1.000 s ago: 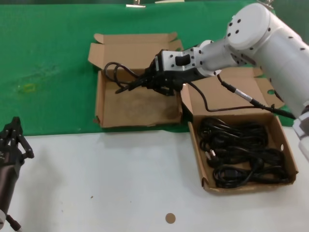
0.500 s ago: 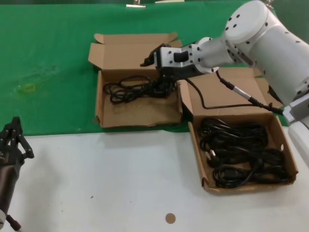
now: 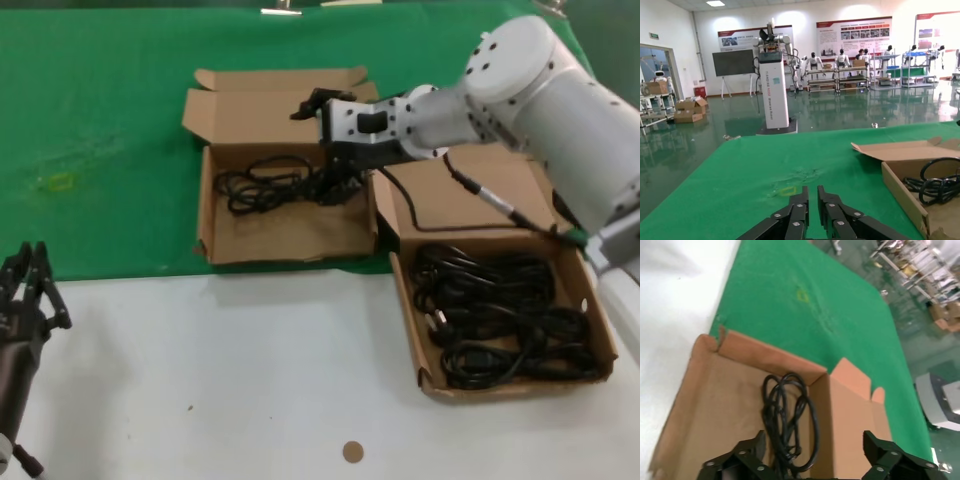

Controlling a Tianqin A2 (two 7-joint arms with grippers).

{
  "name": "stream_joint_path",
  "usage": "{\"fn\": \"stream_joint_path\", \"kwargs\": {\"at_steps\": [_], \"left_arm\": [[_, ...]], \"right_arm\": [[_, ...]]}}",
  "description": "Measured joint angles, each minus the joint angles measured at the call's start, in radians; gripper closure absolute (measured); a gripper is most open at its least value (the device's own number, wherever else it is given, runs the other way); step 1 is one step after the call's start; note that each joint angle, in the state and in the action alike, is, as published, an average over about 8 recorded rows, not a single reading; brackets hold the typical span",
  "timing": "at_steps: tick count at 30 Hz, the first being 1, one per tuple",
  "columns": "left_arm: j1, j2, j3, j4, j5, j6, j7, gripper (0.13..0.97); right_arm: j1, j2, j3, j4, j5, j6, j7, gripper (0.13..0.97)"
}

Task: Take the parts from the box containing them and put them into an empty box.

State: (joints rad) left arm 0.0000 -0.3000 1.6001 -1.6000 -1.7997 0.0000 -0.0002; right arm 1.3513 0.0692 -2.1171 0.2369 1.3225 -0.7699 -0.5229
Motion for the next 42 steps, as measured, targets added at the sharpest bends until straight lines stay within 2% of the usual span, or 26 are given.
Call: {"fn": "stream_joint_path", "kwargs": {"at_steps": [1,5,8,13,17,22,25,29,37,42], "left_arm": [[0.0,0.0,0.0,0.0,0.0,0.0,0.0,0.94],[0.0,0.0,0.0,0.0,0.0,0.0,0.0,0.914],[0.0,0.0,0.0,0.0,0.0,0.0,0.0,0.902],[0.0,0.0,0.0,0.0,0.0,0.0,0.0,0.825],[0.0,0.0,0.0,0.0,0.0,0.0,0.0,0.779],[0.0,0.0,0.0,0.0,0.0,0.0,0.0,0.658],[0.0,0.0,0.0,0.0,0.0,0.0,0.0,0.585],[0.0,0.0,0.0,0.0,0.0,0.0,0.0,0.585],[0.0,0.0,0.0,0.0,0.0,0.0,0.0,0.366],[0.0,0.0,0.0,0.0,0.0,0.0,0.0,0.292]], "right_arm": [[-0.011,0.002,0.004,0.011,0.004,0.006,0.004,0.474],[-0.07,0.012,0.027,0.071,0.025,0.04,0.028,0.474],[-0.12,0.021,0.046,0.122,0.043,0.069,0.047,0.404],[-0.209,0.036,0.08,0.211,0.074,0.119,0.081,0.287],[-0.284,0.049,0.109,0.288,0.101,0.162,0.111,0.244],[-0.377,0.065,0.144,0.381,0.133,0.215,0.146,0.173],[-0.431,0.074,0.165,0.435,0.152,0.246,0.167,0.173],[-0.506,0.087,0.194,0.511,0.179,0.288,0.196,0.156],[-0.653,0.112,0.25,0.659,0.231,0.372,0.253,0.129],[-0.746,0.128,0.286,0.753,0.264,0.425,0.289,0.129]]}}
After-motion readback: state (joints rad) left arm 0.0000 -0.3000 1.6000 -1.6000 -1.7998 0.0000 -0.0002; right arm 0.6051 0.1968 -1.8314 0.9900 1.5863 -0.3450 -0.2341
